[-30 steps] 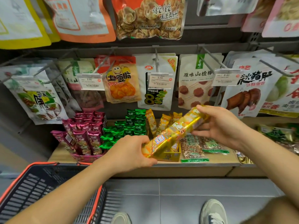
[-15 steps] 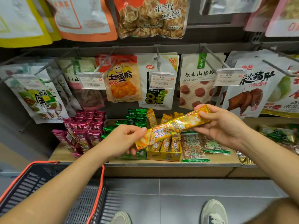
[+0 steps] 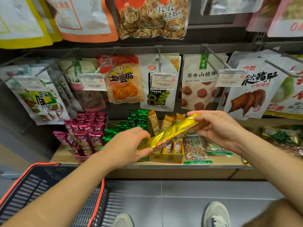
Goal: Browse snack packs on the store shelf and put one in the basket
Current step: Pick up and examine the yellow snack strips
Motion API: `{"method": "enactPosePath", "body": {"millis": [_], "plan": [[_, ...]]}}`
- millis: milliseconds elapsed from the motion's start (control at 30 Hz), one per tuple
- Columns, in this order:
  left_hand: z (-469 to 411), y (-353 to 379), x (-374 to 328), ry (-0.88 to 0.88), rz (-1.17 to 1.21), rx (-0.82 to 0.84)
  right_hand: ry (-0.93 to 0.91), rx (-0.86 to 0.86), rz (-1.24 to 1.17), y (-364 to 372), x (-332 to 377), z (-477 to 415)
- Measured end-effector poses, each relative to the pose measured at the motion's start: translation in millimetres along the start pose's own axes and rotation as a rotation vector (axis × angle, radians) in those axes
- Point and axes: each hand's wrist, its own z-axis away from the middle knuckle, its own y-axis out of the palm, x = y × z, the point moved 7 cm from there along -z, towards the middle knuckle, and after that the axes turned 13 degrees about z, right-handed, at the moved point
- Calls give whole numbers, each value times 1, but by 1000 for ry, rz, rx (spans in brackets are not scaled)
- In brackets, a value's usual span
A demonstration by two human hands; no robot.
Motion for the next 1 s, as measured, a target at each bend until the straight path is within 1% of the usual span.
{"method": "enactPosePath", "body": {"millis": [100,167,233,300,333,367,433,467,533,600,633,700,733,767,800,867,1000], "plan": [[-5,9,-18,93,-45,14,-7,-5,52,1,1,-1],[-8,15,-28,134,-91,42,-24,7,135,4,2,-1],[-11,19,-30,132,-105,80,-45,39,223,9,6,1],[-15,23,-26,105,-125,111,-86,114,271,17,12,7],[-17,25,-23,87,-143,122,-134,138,360,20,16,9],[-20,27,-21,68,-166,130,-208,126,522,22,20,11],[-27,30,-22,43,-248,142,-375,-19,853,24,33,12],[-30,32,-24,42,-297,147,-443,-93,921,26,39,13],[-37,34,-31,52,-322,140,-491,-165,929,30,43,15],[-43,26,-37,57,-248,78,-476,-188,959,33,42,12],[-46,17,-39,53,-134,3,-476,-187,995,34,40,10],[-51,-3,-41,31,173,-142,-515,-172,1063,42,40,7],[-53,-10,-41,22,320,-172,-543,-162,1088,46,41,5],[-55,-14,-41,29,414,-175,-562,-152,1106,51,41,3],[-57,-16,-42,39,424,-178,-565,-143,1111,53,40,1],[-61,-20,-42,68,343,-200,-532,-109,1066,55,35,-4],[-70,-15,-33,28,279,-227,-396,-13,914,44,22,-18]]}}
